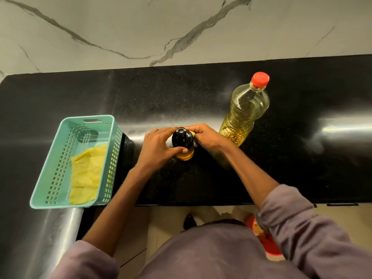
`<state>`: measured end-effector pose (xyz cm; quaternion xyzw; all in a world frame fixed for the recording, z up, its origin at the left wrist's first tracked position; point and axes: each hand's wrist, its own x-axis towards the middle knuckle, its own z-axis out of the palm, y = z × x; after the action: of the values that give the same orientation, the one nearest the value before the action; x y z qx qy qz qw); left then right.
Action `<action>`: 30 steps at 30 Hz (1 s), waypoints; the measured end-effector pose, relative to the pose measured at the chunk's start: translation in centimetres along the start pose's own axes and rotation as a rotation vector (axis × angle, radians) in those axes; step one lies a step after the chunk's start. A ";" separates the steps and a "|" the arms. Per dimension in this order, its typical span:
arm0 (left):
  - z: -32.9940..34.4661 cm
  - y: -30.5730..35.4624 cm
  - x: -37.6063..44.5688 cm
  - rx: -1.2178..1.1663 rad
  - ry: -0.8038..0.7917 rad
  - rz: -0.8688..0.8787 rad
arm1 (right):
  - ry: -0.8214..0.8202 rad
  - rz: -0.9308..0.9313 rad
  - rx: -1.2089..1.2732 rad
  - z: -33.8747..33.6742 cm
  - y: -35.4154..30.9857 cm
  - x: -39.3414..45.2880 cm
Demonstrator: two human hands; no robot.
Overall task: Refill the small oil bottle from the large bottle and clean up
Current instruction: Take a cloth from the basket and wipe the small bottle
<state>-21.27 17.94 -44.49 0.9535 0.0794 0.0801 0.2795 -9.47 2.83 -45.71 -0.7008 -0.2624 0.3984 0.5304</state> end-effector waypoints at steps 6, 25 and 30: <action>-2.6 -1.7 1.2 -0.082 -0.334 0.097 | 0.090 -0.029 -0.500 1.1 0.9 -0.6; 3.3 2.8 -2.6 -0.020 0.314 -0.214 | 0.112 -0.151 -0.138 -0.1 -0.2 0.3; 1.5 1.2 -2.1 -0.217 0.124 -0.223 | -0.031 -0.035 -0.287 -0.4 -0.2 1.0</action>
<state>-22.86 15.76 -45.26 0.8963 0.1925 0.1156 0.3825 -8.62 3.48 -45.80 -0.7584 -0.3372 0.3584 0.4275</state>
